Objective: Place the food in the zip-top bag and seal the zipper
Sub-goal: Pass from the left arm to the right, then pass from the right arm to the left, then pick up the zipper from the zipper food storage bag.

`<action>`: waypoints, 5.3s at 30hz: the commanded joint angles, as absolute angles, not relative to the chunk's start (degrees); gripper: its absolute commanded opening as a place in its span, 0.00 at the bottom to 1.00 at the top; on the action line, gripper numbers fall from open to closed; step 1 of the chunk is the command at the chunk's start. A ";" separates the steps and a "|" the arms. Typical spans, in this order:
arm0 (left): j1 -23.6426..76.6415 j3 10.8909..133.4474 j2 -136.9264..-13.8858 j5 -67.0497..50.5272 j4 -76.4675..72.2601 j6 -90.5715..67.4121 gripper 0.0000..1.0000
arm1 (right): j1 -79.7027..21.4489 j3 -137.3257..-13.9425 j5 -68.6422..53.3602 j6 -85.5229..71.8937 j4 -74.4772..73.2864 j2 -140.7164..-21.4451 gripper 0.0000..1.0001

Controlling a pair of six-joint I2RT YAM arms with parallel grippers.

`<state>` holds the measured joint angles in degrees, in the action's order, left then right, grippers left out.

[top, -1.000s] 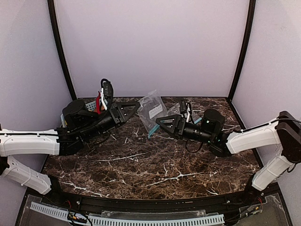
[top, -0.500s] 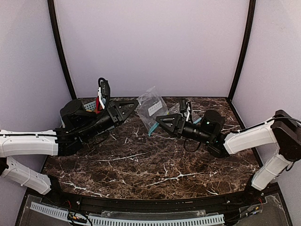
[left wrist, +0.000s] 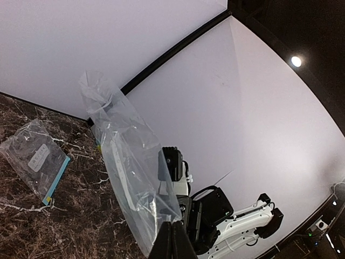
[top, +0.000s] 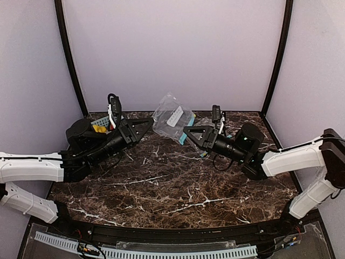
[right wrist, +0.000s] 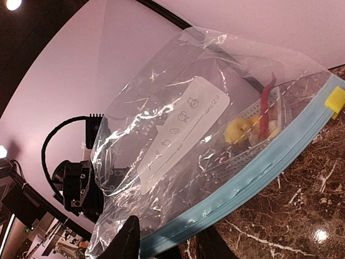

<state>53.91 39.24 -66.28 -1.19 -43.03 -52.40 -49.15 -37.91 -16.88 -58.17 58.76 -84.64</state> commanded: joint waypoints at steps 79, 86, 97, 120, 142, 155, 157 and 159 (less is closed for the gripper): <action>43.97 64.40 -74.19 -61.44 12.42 -2.41 0.38 | -60.11 -69.57 -56.40 -7.91 -32.27 -78.35 0.00; 43.95 64.58 -75.09 -62.24 13.03 -2.50 0.34 | -60.05 -69.70 -56.34 -8.00 -31.75 -78.32 0.00; 44.06 63.80 -76.23 -64.53 11.59 -3.04 0.19 | -60.10 -69.55 -55.68 -8.60 -30.79 -78.17 0.00; 45.08 59.99 -74.72 -57.92 11.98 2.85 0.01 | -60.12 -60.81 -24.74 -17.62 -7.48 -71.95 0.65; 45.78 56.87 -75.94 -59.22 9.10 0.24 0.01 | -60.06 -63.58 -36.45 -18.37 1.24 -81.78 0.31; 45.88 56.75 -75.39 -58.54 8.97 0.29 0.01 | -60.06 -62.69 -36.08 -18.76 0.18 -81.65 0.27; 45.88 56.73 -75.26 -58.54 8.96 0.33 0.01 | -60.08 -62.41 -35.88 -18.81 0.23 -81.65 0.27; 45.87 56.77 -75.26 -58.54 8.96 0.27 0.01 | -60.07 -62.30 -35.78 -18.89 0.18 -81.60 0.27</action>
